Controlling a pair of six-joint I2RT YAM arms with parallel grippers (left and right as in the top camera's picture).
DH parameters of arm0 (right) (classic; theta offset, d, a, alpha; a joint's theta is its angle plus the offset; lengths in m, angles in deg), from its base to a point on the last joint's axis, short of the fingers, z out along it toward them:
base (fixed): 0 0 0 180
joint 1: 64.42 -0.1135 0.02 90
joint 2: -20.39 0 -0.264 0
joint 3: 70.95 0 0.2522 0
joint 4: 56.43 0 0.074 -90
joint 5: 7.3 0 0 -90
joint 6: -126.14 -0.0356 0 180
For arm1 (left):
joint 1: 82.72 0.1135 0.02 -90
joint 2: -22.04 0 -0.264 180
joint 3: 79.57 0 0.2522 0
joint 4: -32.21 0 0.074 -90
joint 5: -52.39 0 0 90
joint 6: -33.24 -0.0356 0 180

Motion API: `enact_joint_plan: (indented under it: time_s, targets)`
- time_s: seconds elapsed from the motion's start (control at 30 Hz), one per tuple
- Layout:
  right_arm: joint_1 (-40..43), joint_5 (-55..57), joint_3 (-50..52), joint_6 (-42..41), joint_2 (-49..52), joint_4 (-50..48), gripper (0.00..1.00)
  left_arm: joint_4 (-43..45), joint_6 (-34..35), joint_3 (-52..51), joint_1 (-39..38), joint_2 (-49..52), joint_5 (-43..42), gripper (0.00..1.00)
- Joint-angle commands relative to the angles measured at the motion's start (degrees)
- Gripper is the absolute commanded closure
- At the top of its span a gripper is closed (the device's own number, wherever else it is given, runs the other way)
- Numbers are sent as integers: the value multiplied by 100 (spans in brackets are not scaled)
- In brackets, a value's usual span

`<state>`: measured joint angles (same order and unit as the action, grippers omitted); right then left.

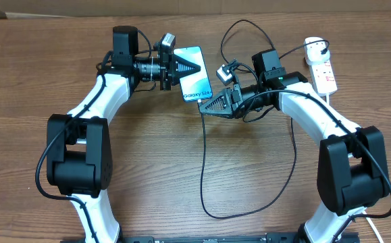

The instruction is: Plug charger to phone and switch on socket

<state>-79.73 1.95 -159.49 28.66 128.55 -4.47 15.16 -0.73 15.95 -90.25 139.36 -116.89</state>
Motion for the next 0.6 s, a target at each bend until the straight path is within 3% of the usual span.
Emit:
enact_joint_plan:
  time_s: [0.0, 0.57]
  targets:
    - [81, -70, -109, 0, -155, 4, 96, 9, 103, 90, -37, -44, -306, 96]
    - [81, -48, -103, 0, -155, 85, 96, 15, 144, 90, -37, -44, -350, 96]
